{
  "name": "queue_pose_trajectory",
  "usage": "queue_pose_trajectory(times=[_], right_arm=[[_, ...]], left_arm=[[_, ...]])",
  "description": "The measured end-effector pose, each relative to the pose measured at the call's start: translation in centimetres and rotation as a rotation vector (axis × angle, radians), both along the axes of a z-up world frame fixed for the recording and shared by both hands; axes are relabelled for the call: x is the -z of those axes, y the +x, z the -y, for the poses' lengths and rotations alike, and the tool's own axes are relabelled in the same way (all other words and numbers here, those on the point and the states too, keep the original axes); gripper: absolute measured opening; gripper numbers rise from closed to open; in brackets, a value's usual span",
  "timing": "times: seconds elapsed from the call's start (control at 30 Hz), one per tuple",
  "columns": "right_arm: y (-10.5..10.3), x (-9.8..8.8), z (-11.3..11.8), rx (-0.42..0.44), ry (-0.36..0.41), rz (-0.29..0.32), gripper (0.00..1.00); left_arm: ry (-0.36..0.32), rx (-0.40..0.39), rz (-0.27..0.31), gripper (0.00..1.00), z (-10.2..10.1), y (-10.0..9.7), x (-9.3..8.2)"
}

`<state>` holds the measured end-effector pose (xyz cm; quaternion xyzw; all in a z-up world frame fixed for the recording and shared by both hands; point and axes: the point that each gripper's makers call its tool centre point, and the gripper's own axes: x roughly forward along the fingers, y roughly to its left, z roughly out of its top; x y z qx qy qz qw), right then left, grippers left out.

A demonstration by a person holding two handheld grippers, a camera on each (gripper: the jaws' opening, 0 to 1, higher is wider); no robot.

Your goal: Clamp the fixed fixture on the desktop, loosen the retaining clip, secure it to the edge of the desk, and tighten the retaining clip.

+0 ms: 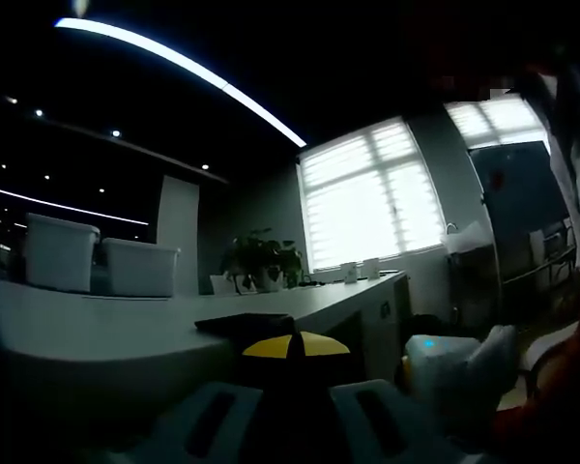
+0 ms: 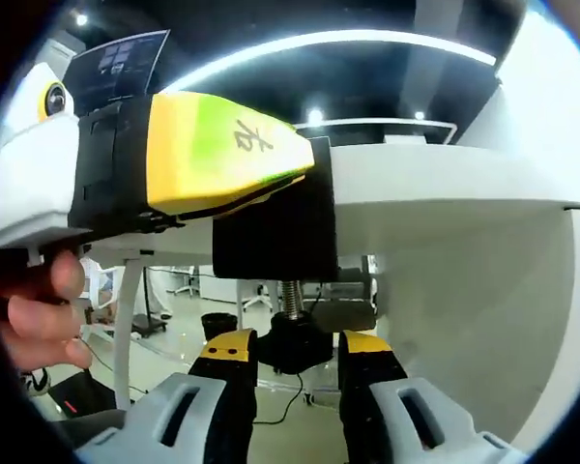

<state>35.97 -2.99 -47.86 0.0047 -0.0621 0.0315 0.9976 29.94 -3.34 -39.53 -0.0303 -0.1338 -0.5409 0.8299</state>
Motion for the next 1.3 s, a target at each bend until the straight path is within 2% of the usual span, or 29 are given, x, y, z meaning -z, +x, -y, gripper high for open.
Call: queue_pose_trajectory(times=[0.17,0.33,0.47,0.63,0.8,0.9,1.03,1.13,1.17,1.23,1.3], right_arm=[[0.0,0.0,-0.2,0.002,-0.024,-0.008,0.29],[0.0,0.0,-0.2,-0.040,-0.024,-0.012,0.28],[0.2,0.0,-0.8,-0.162,-0.013,0.012,0.28],[0.5,0.0,-1.3,-0.343,-0.092,0.035,0.29],[0.5,0.2,-1.8,-0.504,-0.071,0.026,0.29],[0.4,0.2,-1.9,-0.562,-0.052,0.003,0.28],[0.3,0.3,-2.1,-0.592,-0.047,-0.002,0.29],[0.1,0.3,-2.0,-0.575,-0.046,0.010,0.29],[-0.2,-0.1,-1.8,-0.560,-0.014,0.041,0.31],[-0.8,0.3,-1.9,-0.556,0.010,0.033,0.43],[-1.5,0.9,-2.0,-0.542,0.022,0.025,0.51]], left_arm=[[0.001,-0.001,0.001,0.01,0.0,0.0,0.0],[0.003,-0.001,0.001,0.01,-0.1,0.0,0.0],[0.010,-0.002,0.003,0.01,-0.1,0.0,0.0],[0.010,-0.003,0.004,0.01,-0.2,0.1,0.0],[0.008,-0.002,0.002,0.01,-0.2,0.1,0.0],[0.011,-0.001,0.001,0.01,-0.2,0.1,0.0],[0.012,0.000,0.001,0.01,-0.2,0.1,0.0],[0.005,0.002,-0.002,0.01,-0.2,0.1,0.0],[0.004,0.002,-0.002,0.01,-0.2,0.1,0.0],[0.000,0.007,-0.019,0.01,-0.3,0.2,0.0],[0.000,0.010,-0.021,0.01,-0.2,0.2,0.0]])
